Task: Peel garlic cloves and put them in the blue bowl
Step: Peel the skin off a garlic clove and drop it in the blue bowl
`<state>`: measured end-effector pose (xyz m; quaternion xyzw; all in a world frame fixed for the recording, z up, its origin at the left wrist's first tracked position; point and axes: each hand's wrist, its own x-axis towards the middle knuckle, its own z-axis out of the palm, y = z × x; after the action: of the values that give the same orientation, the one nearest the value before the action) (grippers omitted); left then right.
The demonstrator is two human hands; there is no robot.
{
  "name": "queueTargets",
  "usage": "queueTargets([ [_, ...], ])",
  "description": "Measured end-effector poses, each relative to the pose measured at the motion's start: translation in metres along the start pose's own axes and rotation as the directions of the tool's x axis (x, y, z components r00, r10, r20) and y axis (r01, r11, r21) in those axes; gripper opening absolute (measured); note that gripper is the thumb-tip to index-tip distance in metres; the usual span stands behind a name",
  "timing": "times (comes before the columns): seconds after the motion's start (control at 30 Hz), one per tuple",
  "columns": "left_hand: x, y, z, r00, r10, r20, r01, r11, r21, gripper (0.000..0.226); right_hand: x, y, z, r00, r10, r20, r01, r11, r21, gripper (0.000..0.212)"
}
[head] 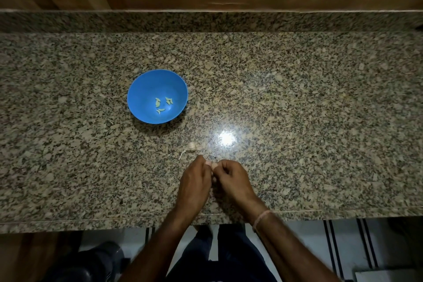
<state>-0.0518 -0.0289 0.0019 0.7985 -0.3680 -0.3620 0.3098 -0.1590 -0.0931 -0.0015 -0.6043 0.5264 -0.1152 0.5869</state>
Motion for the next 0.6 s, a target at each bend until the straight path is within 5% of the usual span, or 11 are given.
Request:
queueTargets([
  [0.27, 0.009, -0.008, -0.012, 1.000, 0.013, 0.014, -0.013, 1.000, -0.016, 0.029, 0.001, 0.001, -0.001, 0.968, -0.249, -0.015, 0.241, 0.949, -0.204, 0.027],
  [0.43, 0.007, -0.006, -0.018, 0.997, 0.036, 0.068, -0.028, 0.994, -0.108, 0.026, 0.005, 0.003, -0.003, 0.952, -0.292, -0.091, 0.268, 0.939, -0.218, 0.026],
  [0.6, 0.006, -0.010, -0.019, 0.990, 0.110, 0.087, -0.100, 0.989, -0.108, 0.022, 0.005, 0.005, -0.002, 0.978, -0.175, -0.112, 0.166, 0.982, -0.091, 0.029],
])
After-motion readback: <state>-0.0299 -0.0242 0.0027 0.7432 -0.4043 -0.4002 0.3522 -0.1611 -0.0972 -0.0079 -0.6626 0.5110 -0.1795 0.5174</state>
